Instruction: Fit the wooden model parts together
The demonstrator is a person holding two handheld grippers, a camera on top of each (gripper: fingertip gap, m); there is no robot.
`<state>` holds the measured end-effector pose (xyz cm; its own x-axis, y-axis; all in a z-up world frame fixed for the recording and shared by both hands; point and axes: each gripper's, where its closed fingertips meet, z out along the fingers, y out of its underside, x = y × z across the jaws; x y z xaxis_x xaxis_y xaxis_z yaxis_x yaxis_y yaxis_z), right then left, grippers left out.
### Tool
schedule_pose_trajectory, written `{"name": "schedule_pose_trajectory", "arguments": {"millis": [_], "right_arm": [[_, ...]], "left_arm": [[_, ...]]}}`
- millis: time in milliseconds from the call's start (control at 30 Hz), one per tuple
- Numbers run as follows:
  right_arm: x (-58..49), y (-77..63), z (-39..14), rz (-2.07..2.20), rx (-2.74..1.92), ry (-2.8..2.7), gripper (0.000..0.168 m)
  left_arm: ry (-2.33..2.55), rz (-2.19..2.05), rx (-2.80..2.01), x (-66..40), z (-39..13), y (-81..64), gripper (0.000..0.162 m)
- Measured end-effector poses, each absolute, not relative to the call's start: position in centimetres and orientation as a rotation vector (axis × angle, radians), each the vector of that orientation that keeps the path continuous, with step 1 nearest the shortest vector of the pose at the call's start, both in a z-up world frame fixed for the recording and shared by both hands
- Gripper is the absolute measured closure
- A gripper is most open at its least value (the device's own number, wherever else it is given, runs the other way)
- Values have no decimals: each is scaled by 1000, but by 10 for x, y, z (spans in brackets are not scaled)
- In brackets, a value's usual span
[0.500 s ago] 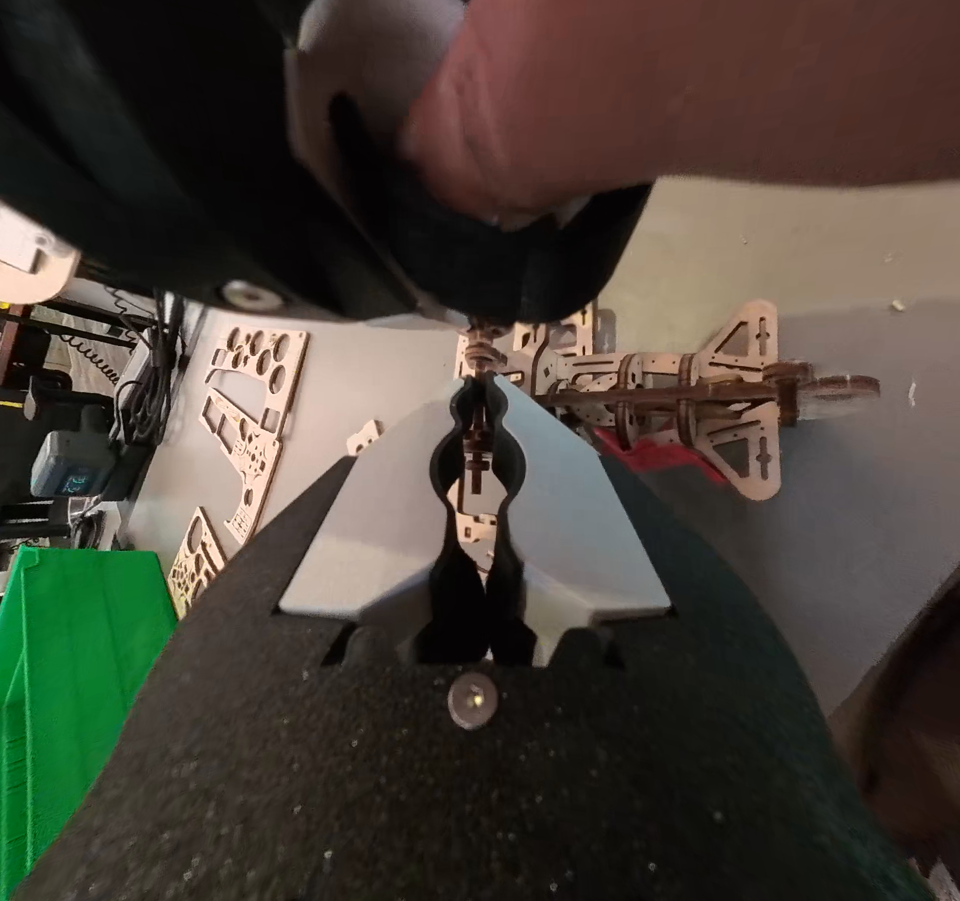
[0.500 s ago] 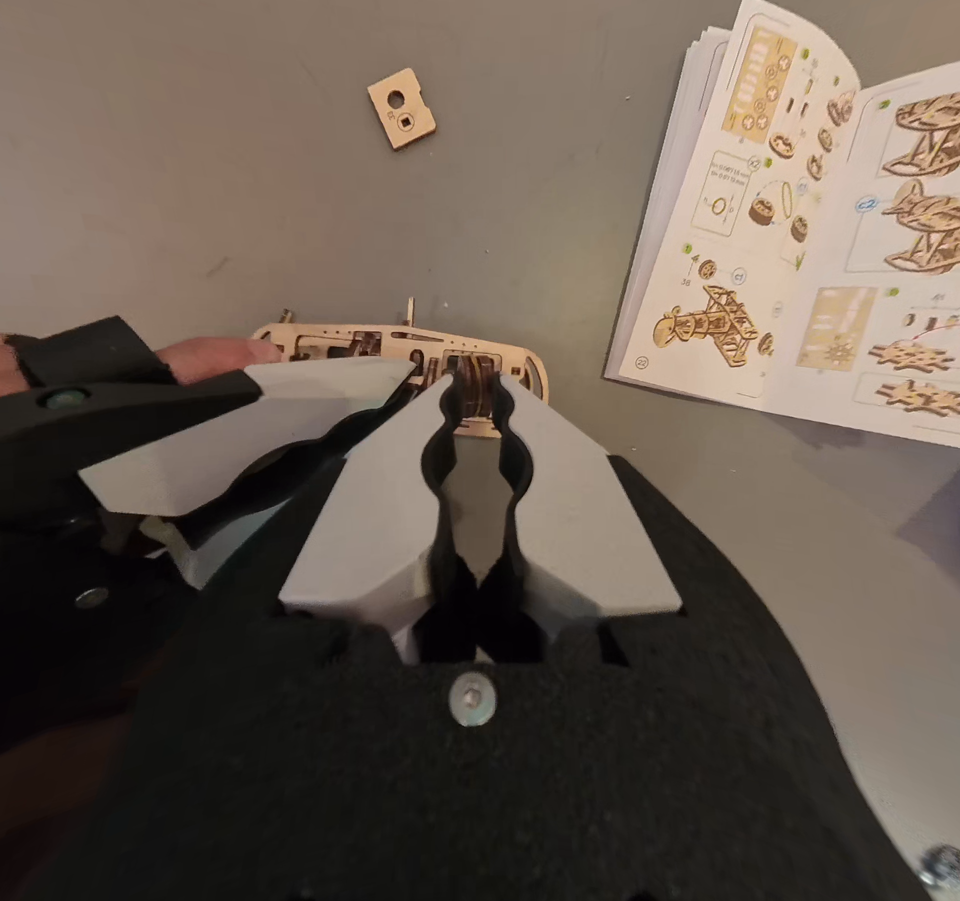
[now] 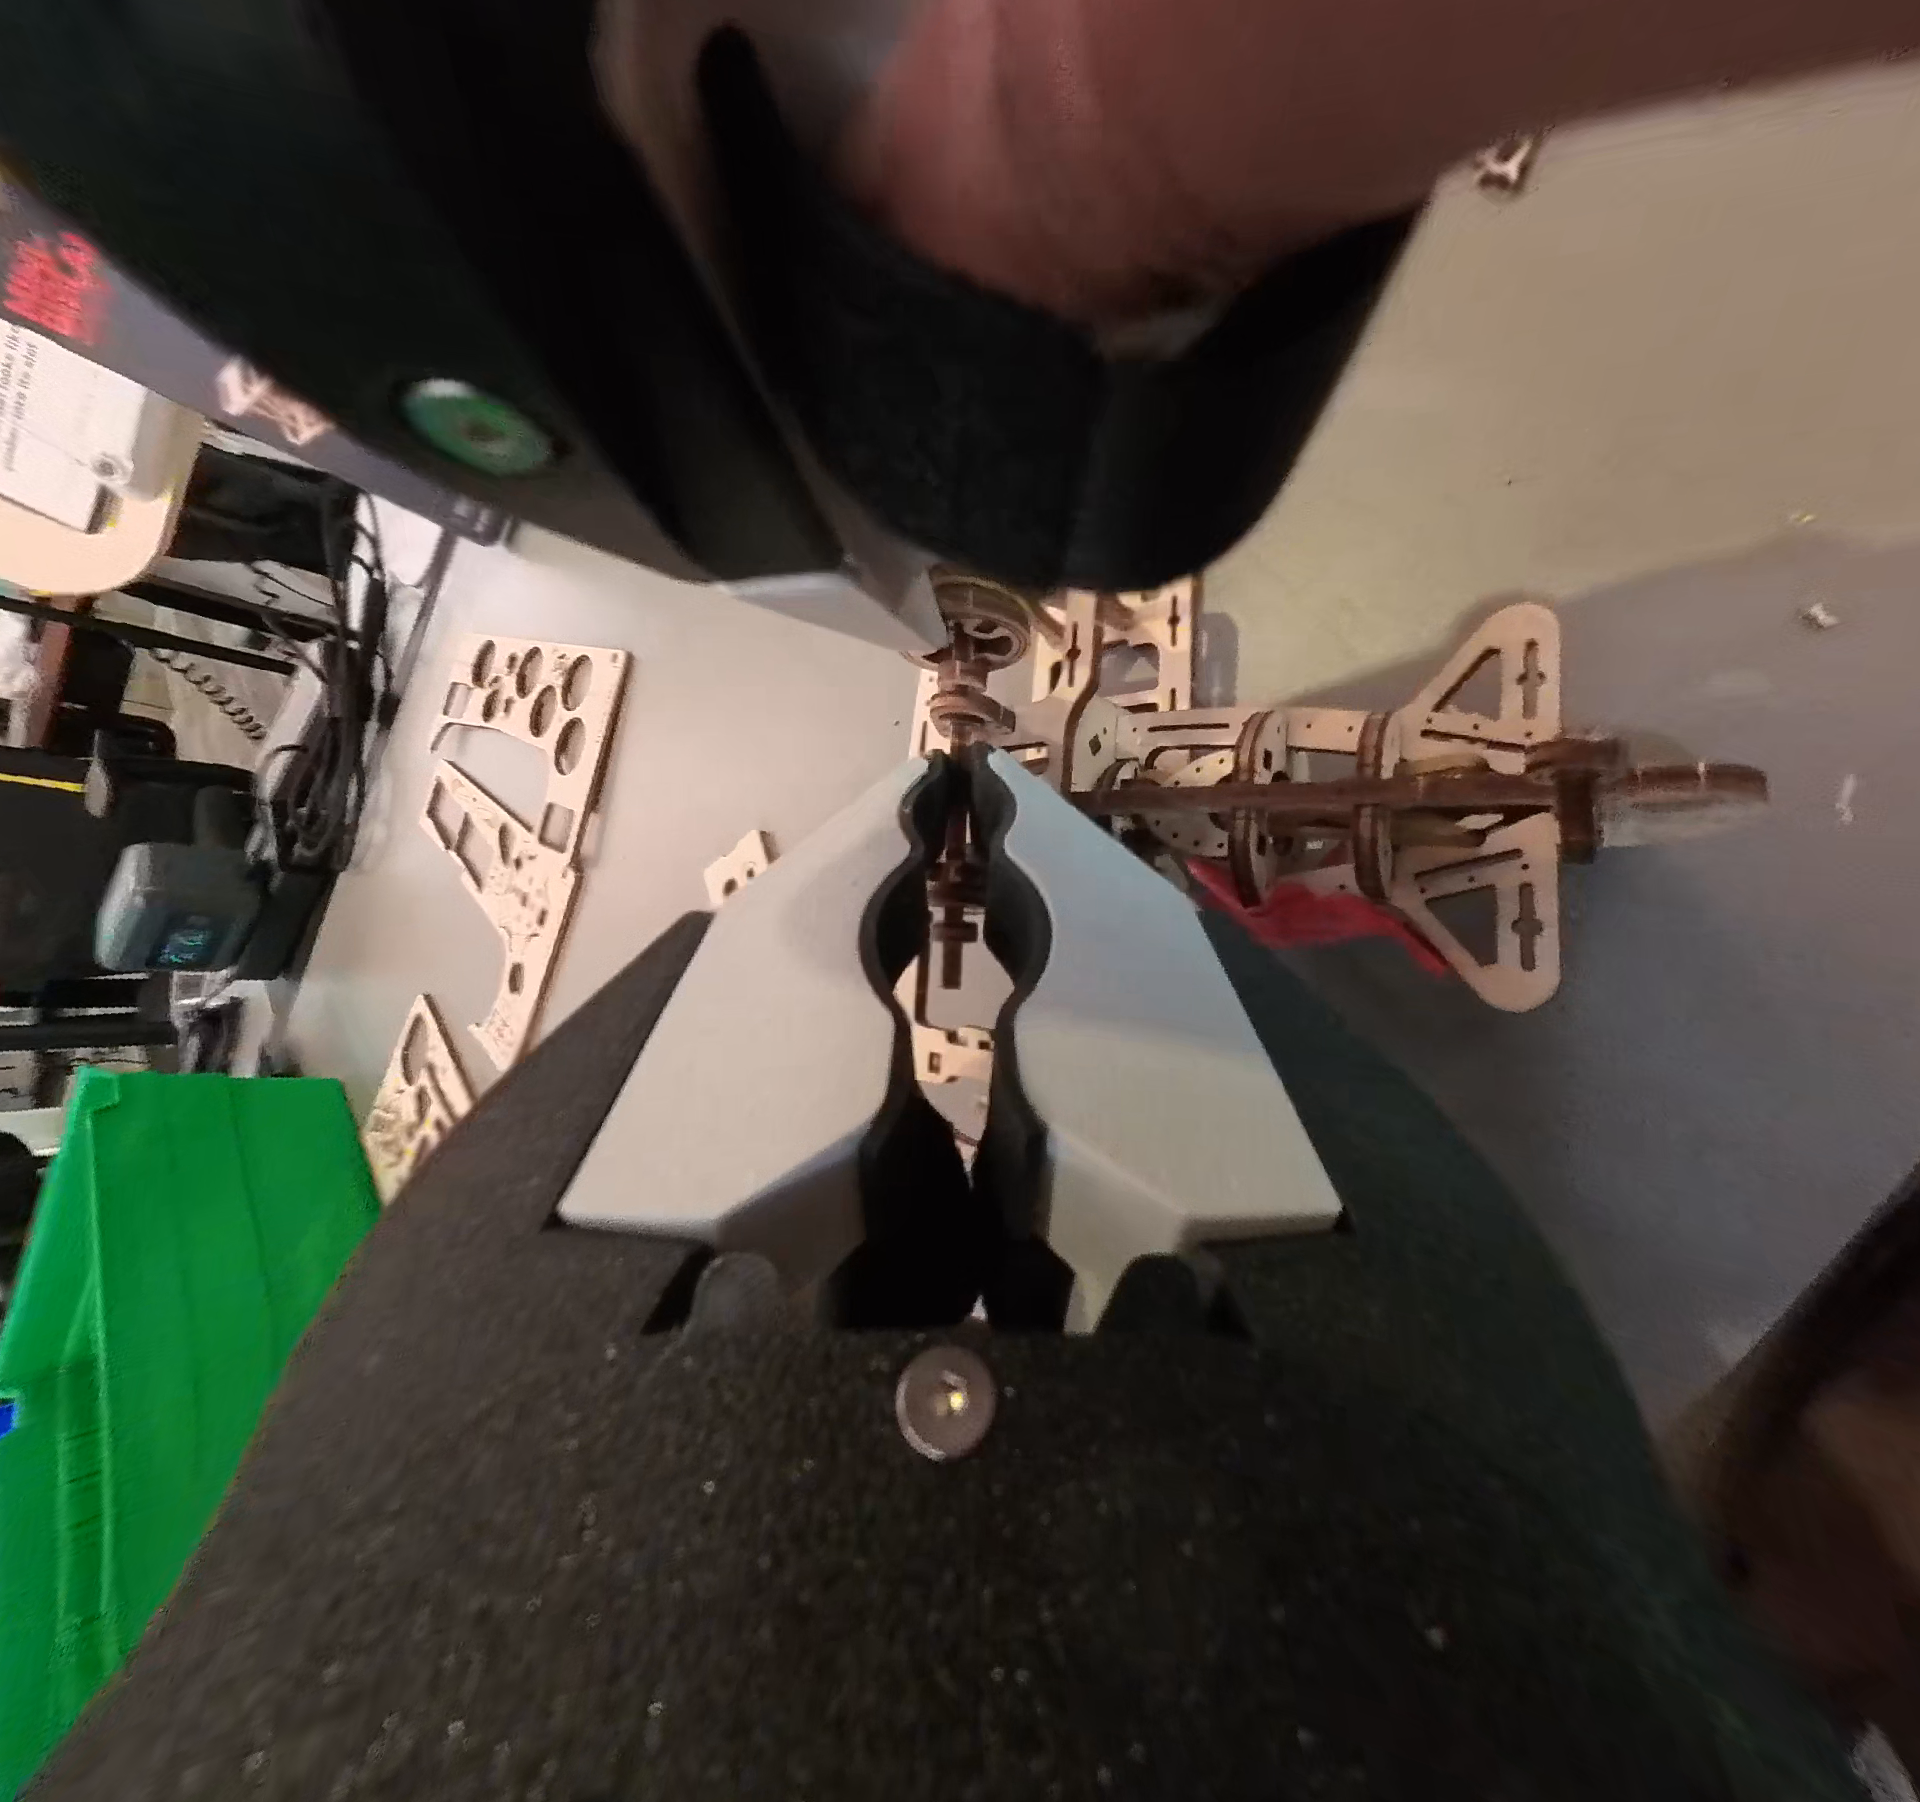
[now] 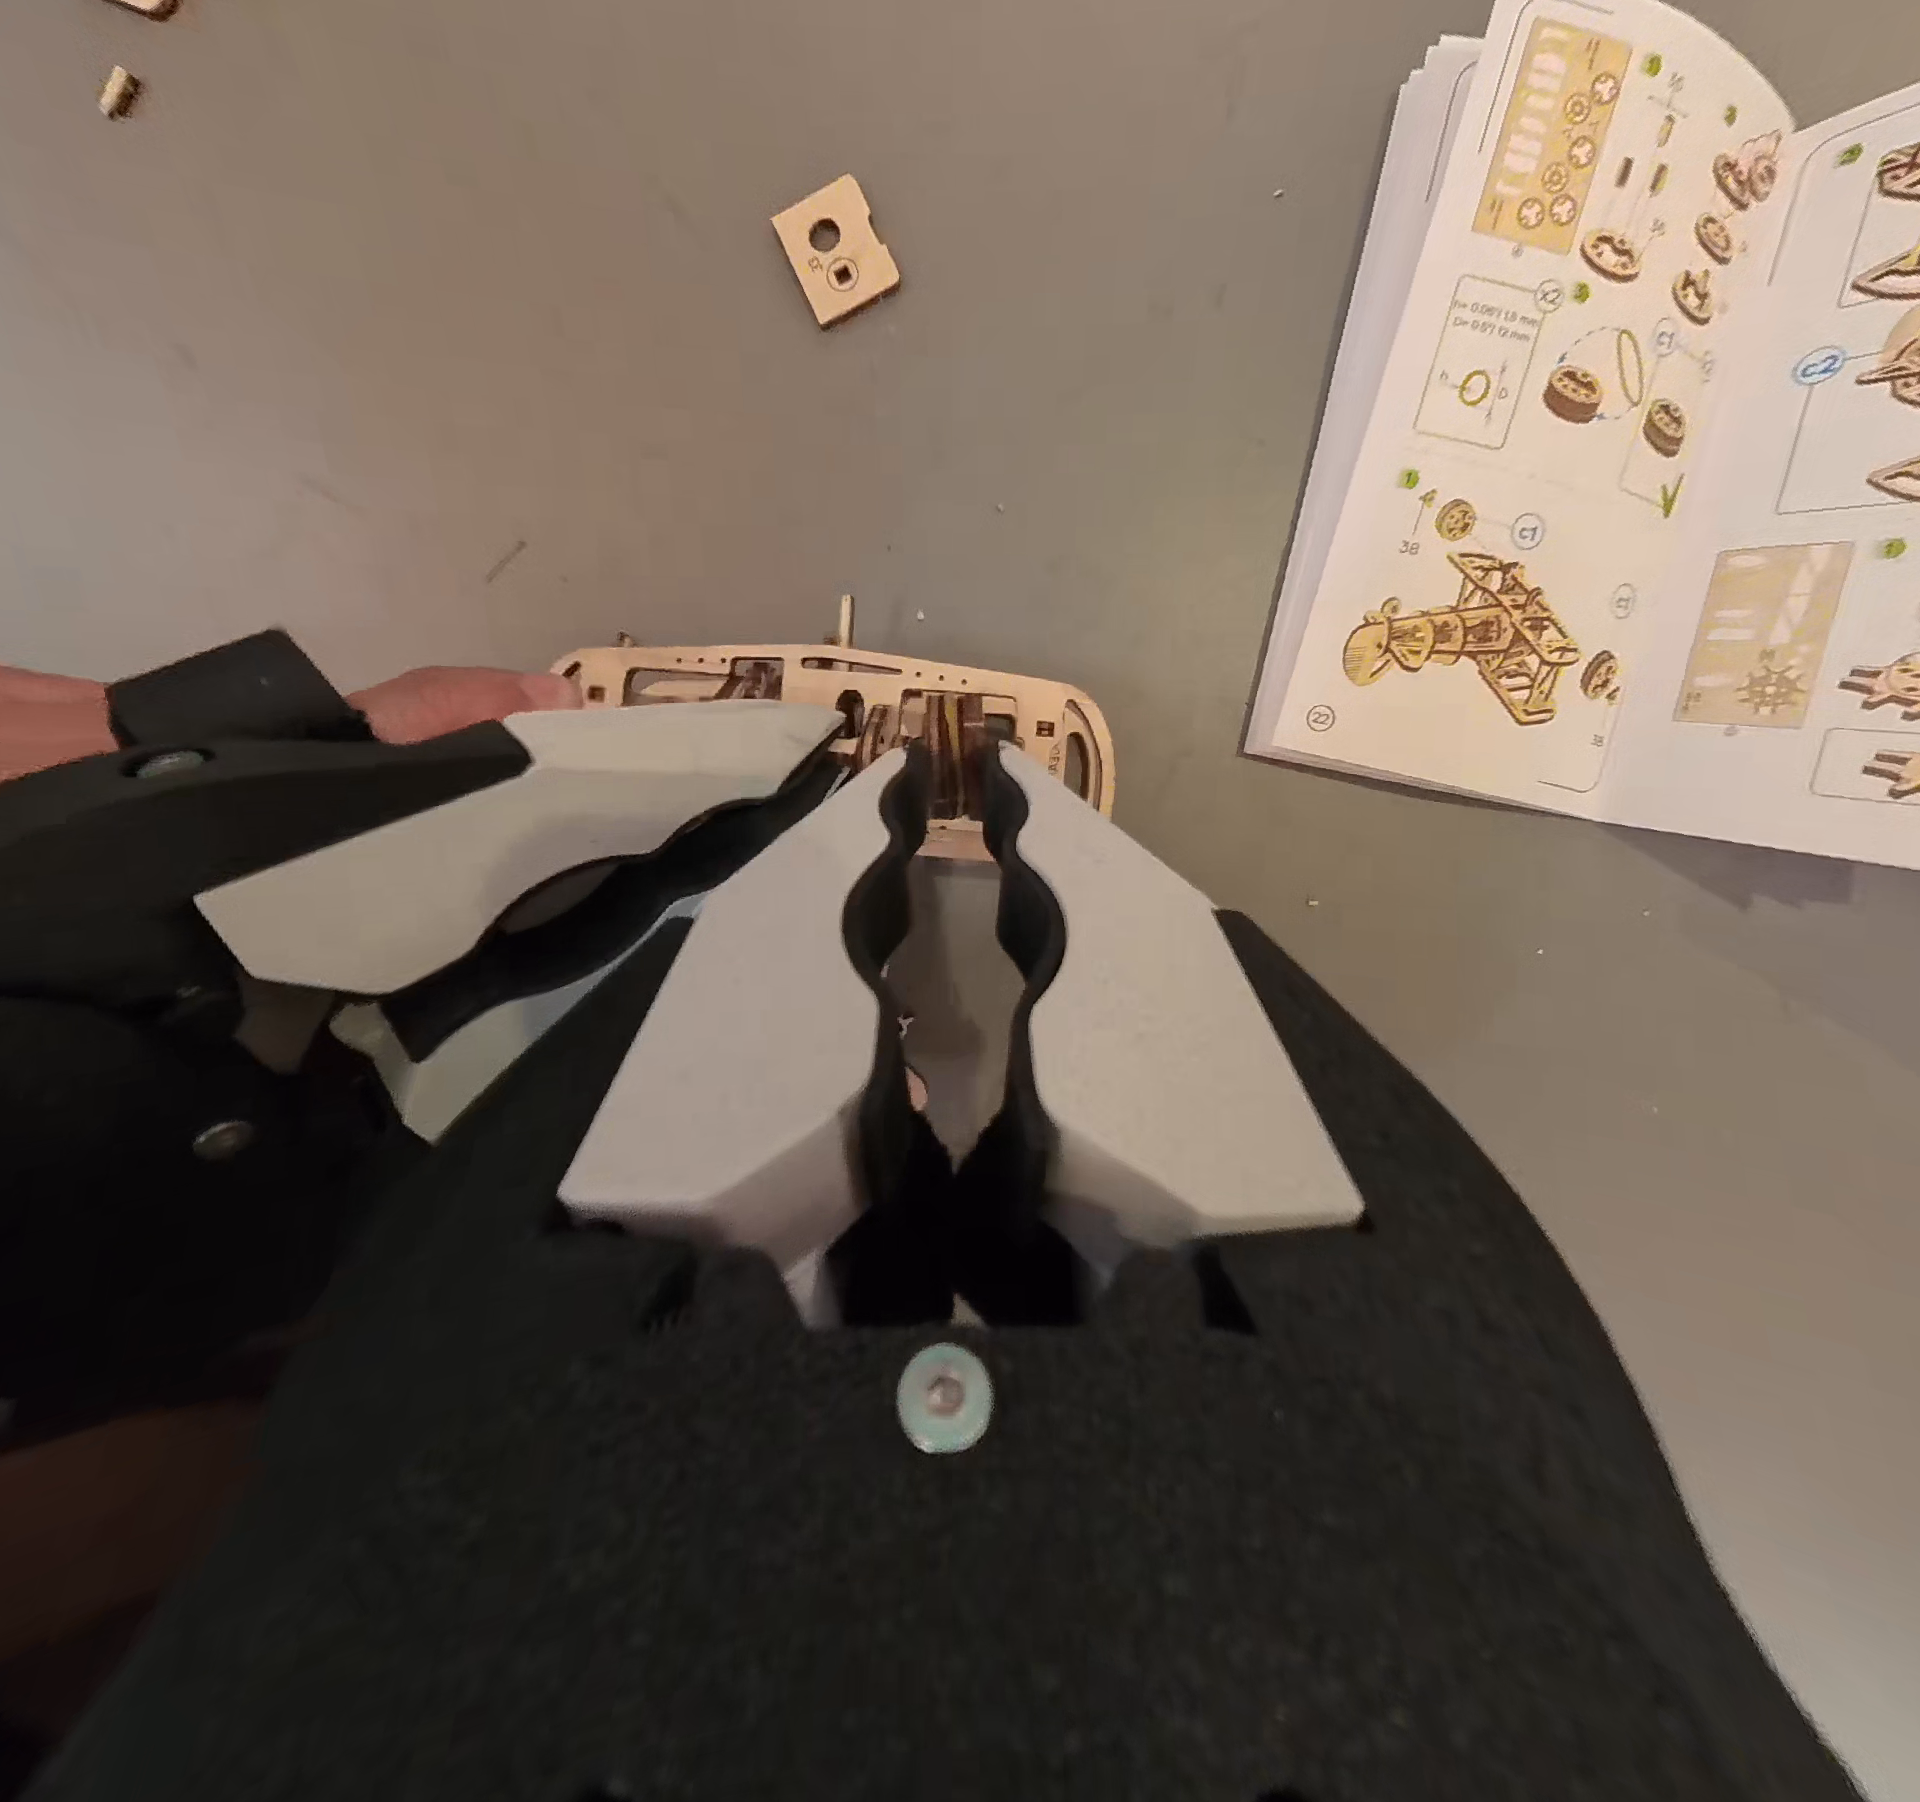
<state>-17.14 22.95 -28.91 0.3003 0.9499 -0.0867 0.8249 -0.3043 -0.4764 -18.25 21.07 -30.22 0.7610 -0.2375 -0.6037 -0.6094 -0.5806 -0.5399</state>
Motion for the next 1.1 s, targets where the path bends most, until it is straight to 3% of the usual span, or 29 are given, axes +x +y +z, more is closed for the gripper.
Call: {"name": "schedule_pose_trajectory", "arguments": {"millis": [200, 1100], "right_arm": [[-166, 230, -288, 610, -2360, -1627, 159], [-166, 230, -294, 487, -2334, -1729, 159]], "left_arm": [[731, 783, -2128, -183, -299, 211, 162], [712, 702, -2147, -177, -302, 210, 162]]}}
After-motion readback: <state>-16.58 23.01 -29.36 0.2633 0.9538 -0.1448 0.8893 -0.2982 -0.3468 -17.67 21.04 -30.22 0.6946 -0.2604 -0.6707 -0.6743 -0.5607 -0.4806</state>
